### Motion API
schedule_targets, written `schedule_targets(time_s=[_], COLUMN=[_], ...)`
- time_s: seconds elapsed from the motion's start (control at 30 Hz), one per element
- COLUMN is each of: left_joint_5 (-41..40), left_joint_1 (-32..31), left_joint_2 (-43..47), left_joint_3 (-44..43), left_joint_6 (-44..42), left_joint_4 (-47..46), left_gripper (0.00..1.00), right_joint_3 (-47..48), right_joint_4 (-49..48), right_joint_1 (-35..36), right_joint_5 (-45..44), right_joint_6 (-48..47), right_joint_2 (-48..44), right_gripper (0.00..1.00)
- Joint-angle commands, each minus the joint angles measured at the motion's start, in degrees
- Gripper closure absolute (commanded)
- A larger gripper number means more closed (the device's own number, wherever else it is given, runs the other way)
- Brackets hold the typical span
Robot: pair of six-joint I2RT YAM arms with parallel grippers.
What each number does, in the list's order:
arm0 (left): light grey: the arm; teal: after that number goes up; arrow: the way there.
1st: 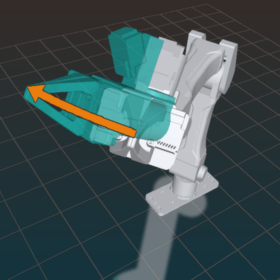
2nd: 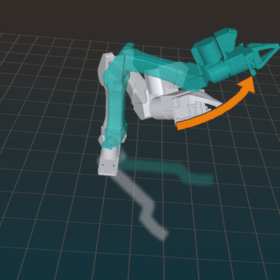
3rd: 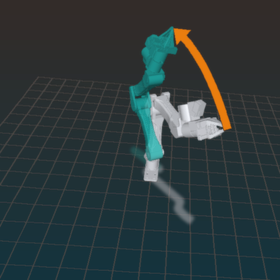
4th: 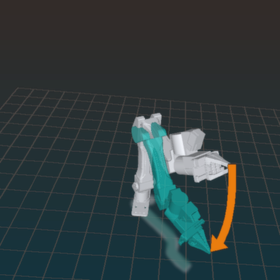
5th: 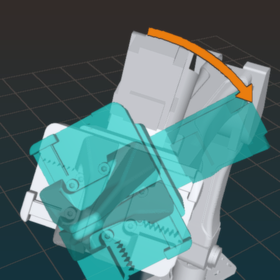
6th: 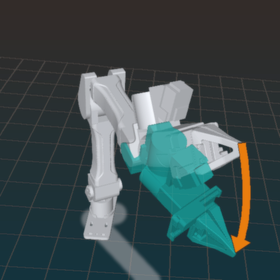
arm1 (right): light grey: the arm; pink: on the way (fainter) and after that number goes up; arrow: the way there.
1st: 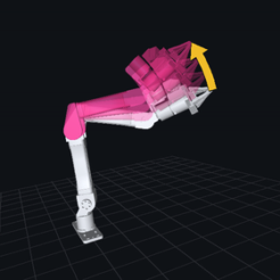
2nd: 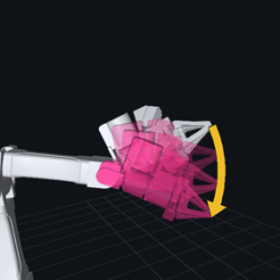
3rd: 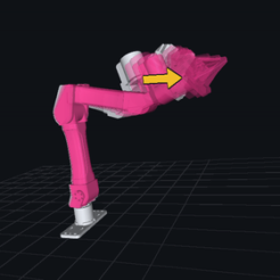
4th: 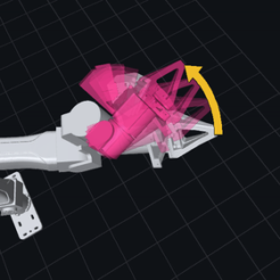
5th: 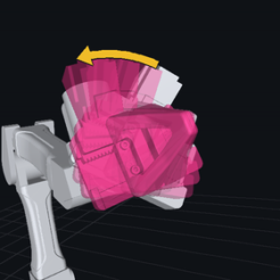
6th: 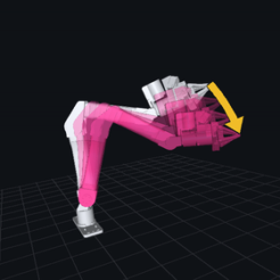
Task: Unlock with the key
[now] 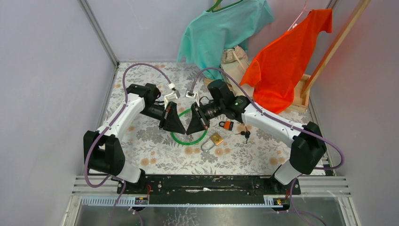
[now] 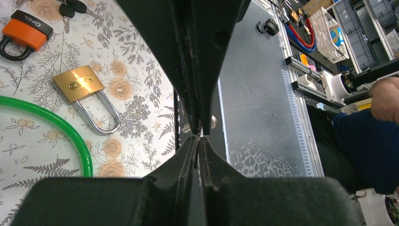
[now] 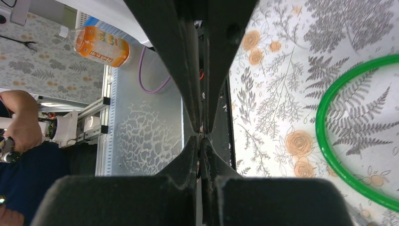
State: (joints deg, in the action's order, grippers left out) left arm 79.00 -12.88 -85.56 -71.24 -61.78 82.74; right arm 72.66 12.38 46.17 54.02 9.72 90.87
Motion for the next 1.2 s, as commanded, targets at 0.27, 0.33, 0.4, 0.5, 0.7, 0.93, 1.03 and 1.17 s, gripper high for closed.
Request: schedule_targets(time_s=[0.27,0.33,0.4,0.5,0.7,0.93,1.03,1.17], left_joint_5=[-0.84,-0.66,-0.6,-0.22,1.3,1.54,-2.29,-7.95], left_joint_1=[-0.66,-0.65,-0.65,-0.6,-0.65,-0.56,-0.56,-0.48], left_joint_2=[1.01,1.24,1.41,1.27,1.73,3.19,6.77,8.22], left_joint_3=[-2.9,-2.97,-2.78,-2.9,-3.73,-4.7,-0.74,0.83], left_joint_6=[0.95,0.92,0.86,1.31,2.8,15.25,37.13,45.13], left_joint_4=[0.49,0.5,0.49,0.49,0.49,-8.45,-27.15,-32.11], left_gripper=[1.0,1.0,1.0,1.0,1.0,1.0,1.0,1.0], right_joint_3=[7.28,6.99,6.46,4.92,-2.48,-12.64,-13.29,-14.83], right_joint_4=[7.79,8.13,7.46,4.77,-9.27,-36.4,-37.21,-40.52], right_joint_1=[1.71,1.68,1.68,1.64,-0.74,-4.28,-4.28,-4.33], right_joint_5=[-2.89,-3.89,-5.26,-5.62,-3.98,1.9,0.52,-1.0], right_joint_6=[-6.19,-6.64,-6.3,-5.01,2.86,20.52,20.85,22.21], right_joint_2=[-0.42,-1.15,-2.2,-4.09,-8.68,-9.69,-9.05,-9.56], right_gripper=[1.0,1.0,0.95,0.72,0.4,0.45,0.52,0.63])
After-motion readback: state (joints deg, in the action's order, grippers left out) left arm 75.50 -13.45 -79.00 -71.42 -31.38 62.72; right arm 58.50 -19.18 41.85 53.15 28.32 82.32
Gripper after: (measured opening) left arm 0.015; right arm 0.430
